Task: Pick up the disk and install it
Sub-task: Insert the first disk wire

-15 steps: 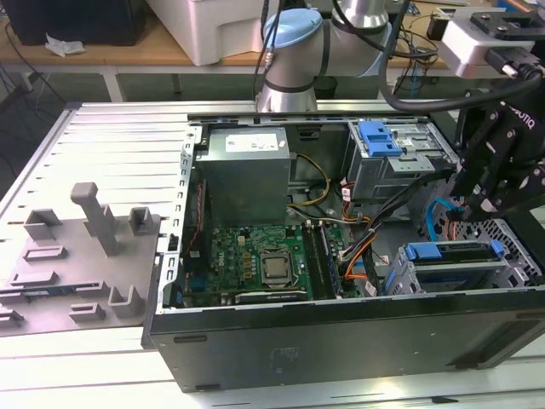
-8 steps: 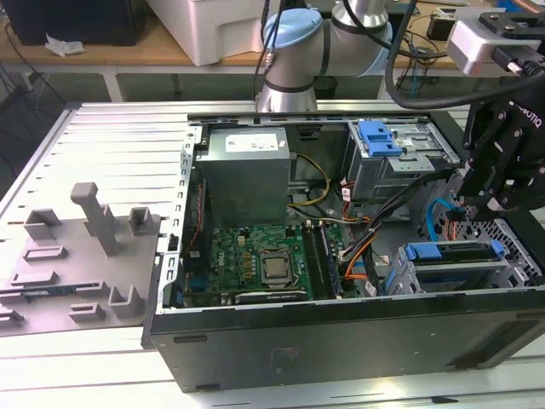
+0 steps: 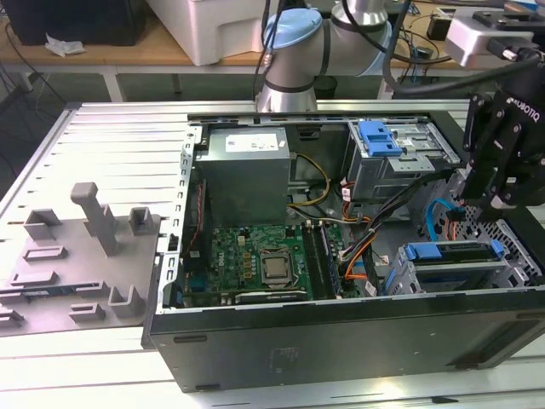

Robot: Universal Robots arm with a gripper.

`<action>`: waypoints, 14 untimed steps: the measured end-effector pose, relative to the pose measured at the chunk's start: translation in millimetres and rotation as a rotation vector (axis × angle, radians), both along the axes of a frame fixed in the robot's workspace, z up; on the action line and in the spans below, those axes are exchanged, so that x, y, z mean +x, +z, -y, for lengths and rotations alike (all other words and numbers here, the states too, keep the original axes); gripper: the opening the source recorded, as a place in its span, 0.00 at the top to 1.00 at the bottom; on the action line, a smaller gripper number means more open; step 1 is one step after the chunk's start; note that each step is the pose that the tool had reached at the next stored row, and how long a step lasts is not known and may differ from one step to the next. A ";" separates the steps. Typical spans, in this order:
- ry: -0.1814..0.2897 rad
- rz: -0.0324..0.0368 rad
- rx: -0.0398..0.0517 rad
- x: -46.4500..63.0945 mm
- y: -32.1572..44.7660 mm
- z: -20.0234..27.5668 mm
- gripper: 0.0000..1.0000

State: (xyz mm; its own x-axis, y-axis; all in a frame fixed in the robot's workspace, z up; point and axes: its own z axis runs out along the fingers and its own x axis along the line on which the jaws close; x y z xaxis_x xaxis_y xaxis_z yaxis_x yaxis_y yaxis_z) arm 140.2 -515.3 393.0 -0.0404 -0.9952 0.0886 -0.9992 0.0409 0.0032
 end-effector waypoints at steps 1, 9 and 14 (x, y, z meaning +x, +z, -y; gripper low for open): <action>0.000 0.0000 -0.0126 0.3 -0.2 -2.6 0.58; -0.006 -0.0002 -0.0800 7.4 -0.6 -19.4 0.58; -0.028 -0.0014 -0.0922 16.9 -1.1 -22.8 0.58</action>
